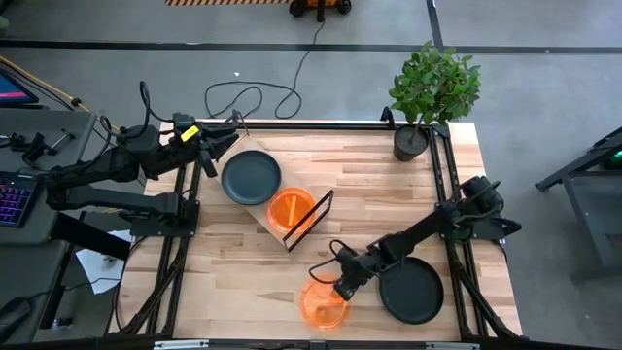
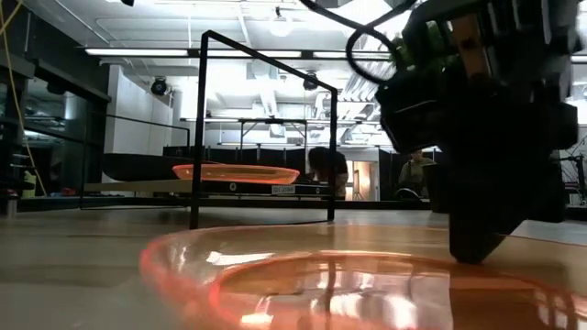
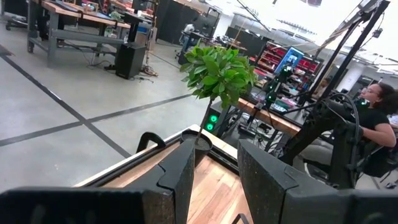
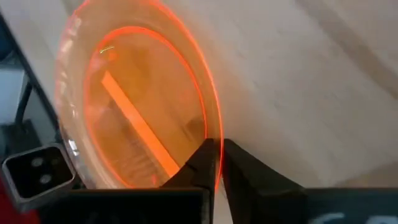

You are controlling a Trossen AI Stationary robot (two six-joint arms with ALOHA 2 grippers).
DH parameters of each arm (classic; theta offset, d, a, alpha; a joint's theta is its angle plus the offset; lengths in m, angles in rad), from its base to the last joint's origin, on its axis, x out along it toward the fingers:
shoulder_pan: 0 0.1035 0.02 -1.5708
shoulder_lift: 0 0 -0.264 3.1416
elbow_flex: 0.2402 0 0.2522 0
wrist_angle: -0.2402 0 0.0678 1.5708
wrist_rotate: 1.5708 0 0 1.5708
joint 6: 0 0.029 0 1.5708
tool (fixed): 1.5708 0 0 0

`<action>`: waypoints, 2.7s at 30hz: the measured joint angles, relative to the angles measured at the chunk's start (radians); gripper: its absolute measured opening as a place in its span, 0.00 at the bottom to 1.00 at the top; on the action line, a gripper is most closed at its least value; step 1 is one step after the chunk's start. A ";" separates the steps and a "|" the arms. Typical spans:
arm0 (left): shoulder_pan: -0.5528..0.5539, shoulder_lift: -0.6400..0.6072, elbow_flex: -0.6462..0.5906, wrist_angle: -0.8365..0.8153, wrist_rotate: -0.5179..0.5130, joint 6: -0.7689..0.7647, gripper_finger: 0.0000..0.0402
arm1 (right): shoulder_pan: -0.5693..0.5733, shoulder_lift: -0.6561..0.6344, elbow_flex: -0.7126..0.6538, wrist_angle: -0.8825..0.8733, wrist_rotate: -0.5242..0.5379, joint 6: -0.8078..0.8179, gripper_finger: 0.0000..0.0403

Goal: Place and stack plates onto a shelf
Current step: Stack the orange plate on top of the orange plate on the shelf

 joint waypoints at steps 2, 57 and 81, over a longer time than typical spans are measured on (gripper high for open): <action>0.000 0.000 0.000 0.000 0.000 0.000 0.28 | -0.021 -0.005 -0.002 0.026 -0.065 -0.046 0.03; 0.000 0.000 0.000 0.032 -0.002 0.001 0.28 | -0.769 -0.203 0.419 -0.348 -0.082 -0.704 0.00; 0.000 0.000 0.000 0.031 -0.002 -0.026 0.28 | -0.649 -0.065 0.426 -0.338 -0.028 -0.693 0.00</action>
